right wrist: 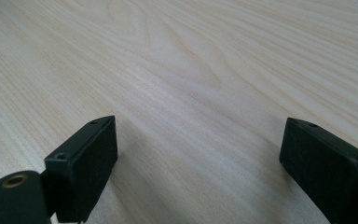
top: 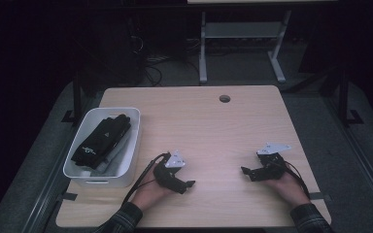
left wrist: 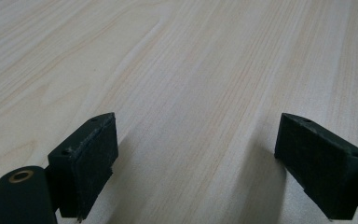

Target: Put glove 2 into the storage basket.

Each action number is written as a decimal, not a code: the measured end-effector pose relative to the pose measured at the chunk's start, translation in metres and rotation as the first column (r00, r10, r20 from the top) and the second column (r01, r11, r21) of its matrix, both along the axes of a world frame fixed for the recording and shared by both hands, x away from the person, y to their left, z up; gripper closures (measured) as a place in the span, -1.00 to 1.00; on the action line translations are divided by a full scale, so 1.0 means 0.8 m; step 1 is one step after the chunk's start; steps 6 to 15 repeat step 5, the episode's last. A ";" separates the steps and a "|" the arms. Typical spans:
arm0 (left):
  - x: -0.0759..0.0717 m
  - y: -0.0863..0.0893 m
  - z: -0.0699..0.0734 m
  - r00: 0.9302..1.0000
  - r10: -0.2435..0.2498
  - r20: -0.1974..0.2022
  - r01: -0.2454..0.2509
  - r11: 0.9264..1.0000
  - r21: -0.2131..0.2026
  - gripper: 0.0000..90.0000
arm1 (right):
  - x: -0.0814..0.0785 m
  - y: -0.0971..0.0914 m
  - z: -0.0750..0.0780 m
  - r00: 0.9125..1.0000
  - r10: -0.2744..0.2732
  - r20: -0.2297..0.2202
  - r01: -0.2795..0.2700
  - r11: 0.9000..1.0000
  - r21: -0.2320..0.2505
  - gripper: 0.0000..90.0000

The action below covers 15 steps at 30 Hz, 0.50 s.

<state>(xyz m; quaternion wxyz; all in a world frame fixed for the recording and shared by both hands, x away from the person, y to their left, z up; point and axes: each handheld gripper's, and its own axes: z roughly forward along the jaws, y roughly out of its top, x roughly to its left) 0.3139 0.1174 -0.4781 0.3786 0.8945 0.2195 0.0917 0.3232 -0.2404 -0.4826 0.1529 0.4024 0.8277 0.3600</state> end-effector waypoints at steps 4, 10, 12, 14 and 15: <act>0.000 0.000 0.000 1.000 0.001 0.000 -0.001 1.000 -0.002 -0.73 | 0.000 0.000 0.000 1.000 0.000 0.000 0.000 1.000 0.000 -0.75; 0.000 0.000 0.000 1.000 -0.001 0.001 0.001 1.000 -0.002 -0.73 | 0.000 0.000 0.000 1.000 0.000 0.000 0.000 1.000 0.000 -0.75; 0.000 0.000 0.000 1.000 -0.001 0.001 0.001 1.000 -0.002 -0.73 | 0.000 0.000 0.000 1.000 0.000 0.000 0.000 1.000 0.000 -0.75; 0.000 0.000 0.000 1.000 -0.001 0.001 0.001 1.000 -0.002 -0.73 | 0.000 0.000 0.000 1.000 0.000 0.000 0.000 1.000 0.000 -0.75; 0.000 0.000 0.000 1.000 -0.001 0.001 0.001 1.000 -0.002 -0.73 | 0.000 0.000 0.000 1.000 0.000 0.000 0.000 1.000 0.000 -0.75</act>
